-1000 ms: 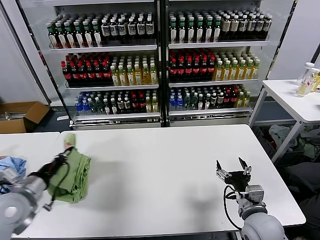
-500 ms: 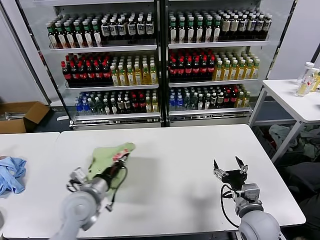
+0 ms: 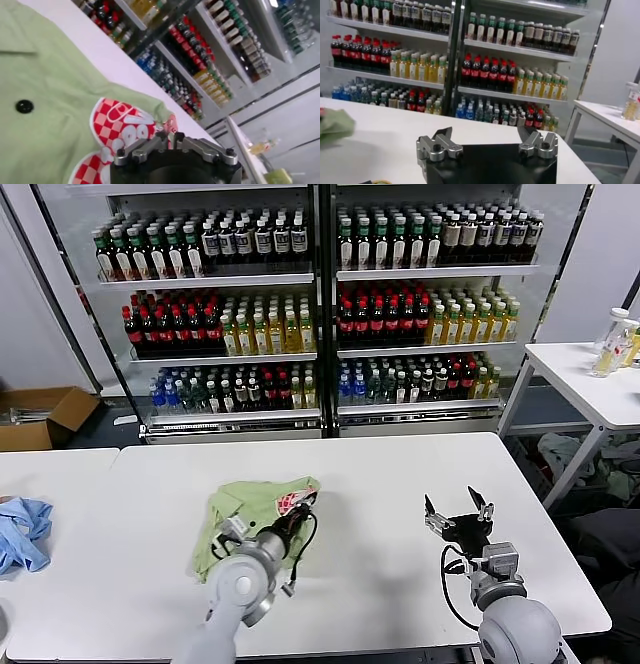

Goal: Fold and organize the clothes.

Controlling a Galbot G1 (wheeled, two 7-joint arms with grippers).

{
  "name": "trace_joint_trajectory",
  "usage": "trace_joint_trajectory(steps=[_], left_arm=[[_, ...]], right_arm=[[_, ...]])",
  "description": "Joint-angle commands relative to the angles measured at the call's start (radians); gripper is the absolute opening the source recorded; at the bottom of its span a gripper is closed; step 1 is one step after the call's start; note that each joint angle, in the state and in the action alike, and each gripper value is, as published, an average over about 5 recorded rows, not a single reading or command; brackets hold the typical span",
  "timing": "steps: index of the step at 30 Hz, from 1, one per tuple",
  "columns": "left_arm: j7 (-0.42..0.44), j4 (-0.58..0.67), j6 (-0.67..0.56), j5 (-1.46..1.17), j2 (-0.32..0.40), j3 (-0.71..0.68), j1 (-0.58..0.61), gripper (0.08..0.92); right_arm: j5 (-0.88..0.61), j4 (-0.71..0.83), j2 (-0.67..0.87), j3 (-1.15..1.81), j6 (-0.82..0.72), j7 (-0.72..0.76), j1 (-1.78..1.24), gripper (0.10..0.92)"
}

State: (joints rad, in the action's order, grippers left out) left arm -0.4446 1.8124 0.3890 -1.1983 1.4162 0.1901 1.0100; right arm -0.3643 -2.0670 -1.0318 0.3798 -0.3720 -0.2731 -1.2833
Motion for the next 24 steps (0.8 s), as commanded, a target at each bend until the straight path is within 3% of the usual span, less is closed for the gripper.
trace_joint_trajectory(steps=[1, 5, 15, 19, 24], left_arm=[[0.070, -0.102, -0.056, 0.223, 0.146, -0.072, -0.066, 0.237], [0.104, -0.022, -0.067, 0.298, 0.068, -0.039, -0.011, 0.350], [0.181, 0.035, -0.134, 0.421, -0.215, 0.261, 0.148, 0.644], [0.204, 0.066, -0.159, 0.492, -0.267, 0.323, 0.222, 0.746], [0.209, 0.106, -0.164, 0.511, -0.275, 0.372, 0.299, 0.819]], right_arm=[[0.002, 0.007, -0.008, -0.031, -0.005, 0.005, 0.026, 0.823], [-0.019, 0.009, -0.010, -0.056, -0.002, 0.006, 0.041, 0.823], [-0.231, 0.061, -0.024, -0.229, -0.003, -0.037, 0.134, 0.823], [-0.250, 0.141, -0.094, -0.368, -0.008, -0.070, 0.221, 0.823], [-0.213, 0.256, -0.195, -0.486, -0.008, -0.110, 0.323, 0.823]])
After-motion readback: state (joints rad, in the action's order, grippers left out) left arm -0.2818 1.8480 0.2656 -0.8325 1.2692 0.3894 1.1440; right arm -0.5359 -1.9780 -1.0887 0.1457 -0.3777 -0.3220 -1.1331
